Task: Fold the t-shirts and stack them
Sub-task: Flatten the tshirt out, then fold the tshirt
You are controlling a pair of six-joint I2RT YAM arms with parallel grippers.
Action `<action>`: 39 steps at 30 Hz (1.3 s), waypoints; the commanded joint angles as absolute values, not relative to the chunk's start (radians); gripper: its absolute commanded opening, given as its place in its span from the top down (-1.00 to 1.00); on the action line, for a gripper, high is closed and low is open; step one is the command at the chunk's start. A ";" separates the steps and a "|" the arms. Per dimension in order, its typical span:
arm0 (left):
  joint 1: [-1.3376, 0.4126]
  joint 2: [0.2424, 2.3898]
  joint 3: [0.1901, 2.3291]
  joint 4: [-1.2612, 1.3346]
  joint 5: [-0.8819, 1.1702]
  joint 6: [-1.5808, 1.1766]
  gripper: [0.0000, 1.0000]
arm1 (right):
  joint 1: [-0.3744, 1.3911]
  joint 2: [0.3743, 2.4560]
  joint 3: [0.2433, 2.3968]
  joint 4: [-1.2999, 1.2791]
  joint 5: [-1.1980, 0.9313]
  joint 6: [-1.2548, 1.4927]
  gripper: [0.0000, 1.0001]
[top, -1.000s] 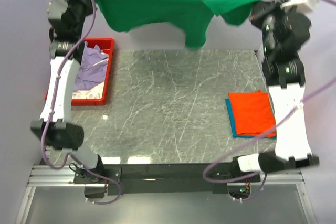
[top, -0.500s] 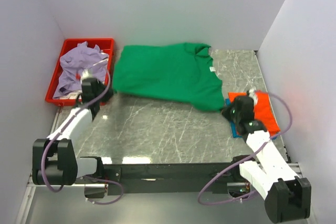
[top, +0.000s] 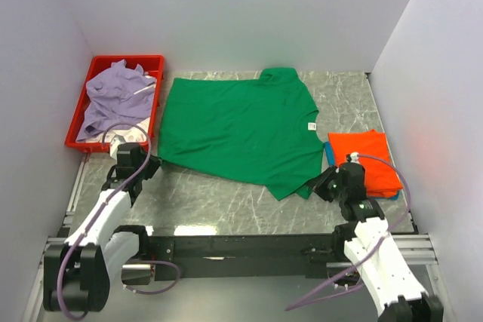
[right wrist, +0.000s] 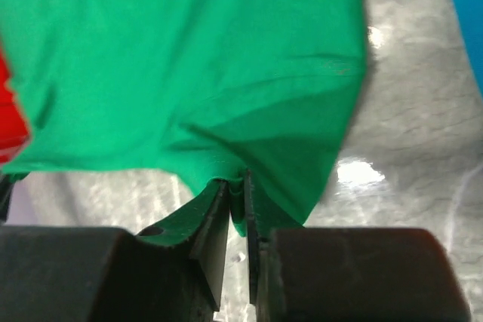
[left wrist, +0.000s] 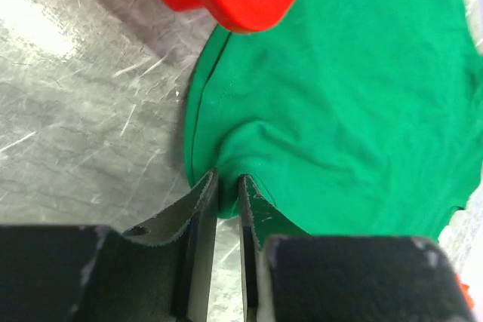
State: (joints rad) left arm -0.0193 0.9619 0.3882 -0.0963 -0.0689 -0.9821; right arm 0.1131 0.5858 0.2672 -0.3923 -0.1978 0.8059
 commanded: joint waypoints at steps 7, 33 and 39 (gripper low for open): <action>-0.015 0.831 0.341 -0.176 -0.117 -0.979 0.35 | 0.113 0.336 0.331 -0.586 -0.196 0.801 0.85; -0.035 0.762 0.267 -0.284 -0.146 -1.126 -0.02 | 0.113 0.373 0.402 -0.614 -0.183 0.778 0.76; -0.058 0.830 0.261 -0.236 -0.160 -1.144 0.04 | 0.112 0.380 0.385 -0.598 -0.183 0.779 0.76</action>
State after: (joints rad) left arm -0.0490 0.8082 0.2649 -0.2970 -0.1551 -1.1244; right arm 0.1135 0.3710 0.3904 -0.6445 -0.1844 0.7914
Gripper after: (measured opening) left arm 0.493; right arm 0.127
